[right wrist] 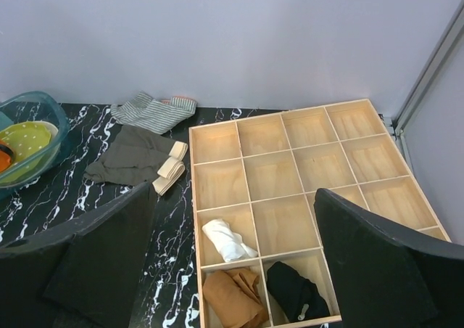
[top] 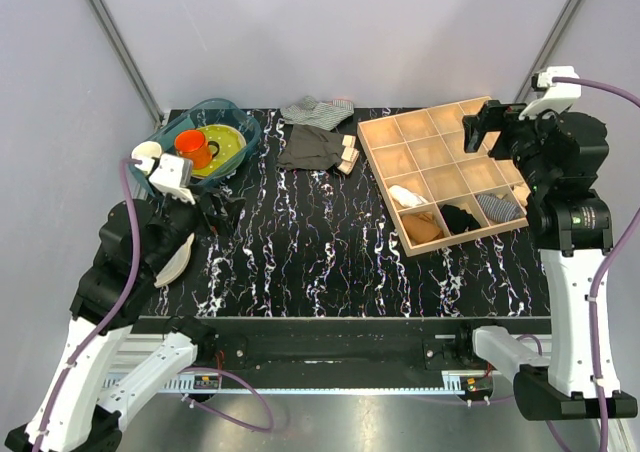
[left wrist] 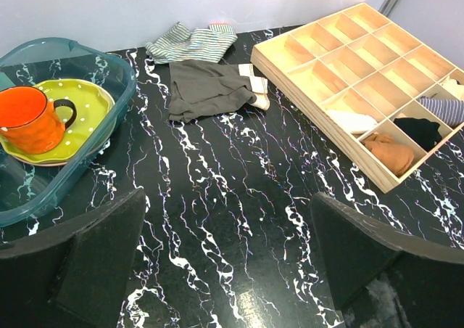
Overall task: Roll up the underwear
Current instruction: Reset both arms
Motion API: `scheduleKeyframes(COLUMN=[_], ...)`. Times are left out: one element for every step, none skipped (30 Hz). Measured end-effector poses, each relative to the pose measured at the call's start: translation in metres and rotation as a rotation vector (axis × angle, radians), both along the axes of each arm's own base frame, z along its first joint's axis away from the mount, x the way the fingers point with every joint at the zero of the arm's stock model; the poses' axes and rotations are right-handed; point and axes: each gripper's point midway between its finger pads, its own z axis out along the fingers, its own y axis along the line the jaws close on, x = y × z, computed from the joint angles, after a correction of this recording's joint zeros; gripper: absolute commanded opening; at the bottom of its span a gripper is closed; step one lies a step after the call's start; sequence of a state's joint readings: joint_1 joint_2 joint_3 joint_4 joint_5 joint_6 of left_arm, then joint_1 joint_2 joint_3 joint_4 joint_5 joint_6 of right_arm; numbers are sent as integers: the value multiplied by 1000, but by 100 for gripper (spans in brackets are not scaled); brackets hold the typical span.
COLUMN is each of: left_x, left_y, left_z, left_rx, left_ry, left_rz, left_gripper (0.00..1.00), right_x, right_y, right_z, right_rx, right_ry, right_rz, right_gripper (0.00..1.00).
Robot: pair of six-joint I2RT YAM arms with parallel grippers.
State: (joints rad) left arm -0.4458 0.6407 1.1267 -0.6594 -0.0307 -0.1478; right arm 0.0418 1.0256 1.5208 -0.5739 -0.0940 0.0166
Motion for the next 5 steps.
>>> scheduleKeyframes(left_x=[0,0,0,0,0], left_y=[0,0,0,0,0], left_z=[0,0,0,0,-1], left_rx=[0,0,0,0,1], left_ry=[0,0,0,0,2], left_rz=[0,0,0,0,0], left_gripper=[99,99,99,99,99], right_x=[-1,-1,-1,-1,-1], right_y=[0,-1,-1,-1,-1], right_z=[1,1,1,0,0], right_rx=[0,-1,-1,-1,-1], right_ry=[-2,-3,-3,-2,-2], right_rz=[-1,-5,-5,-5,-5], right_gripper=[100,100,100,100,100])
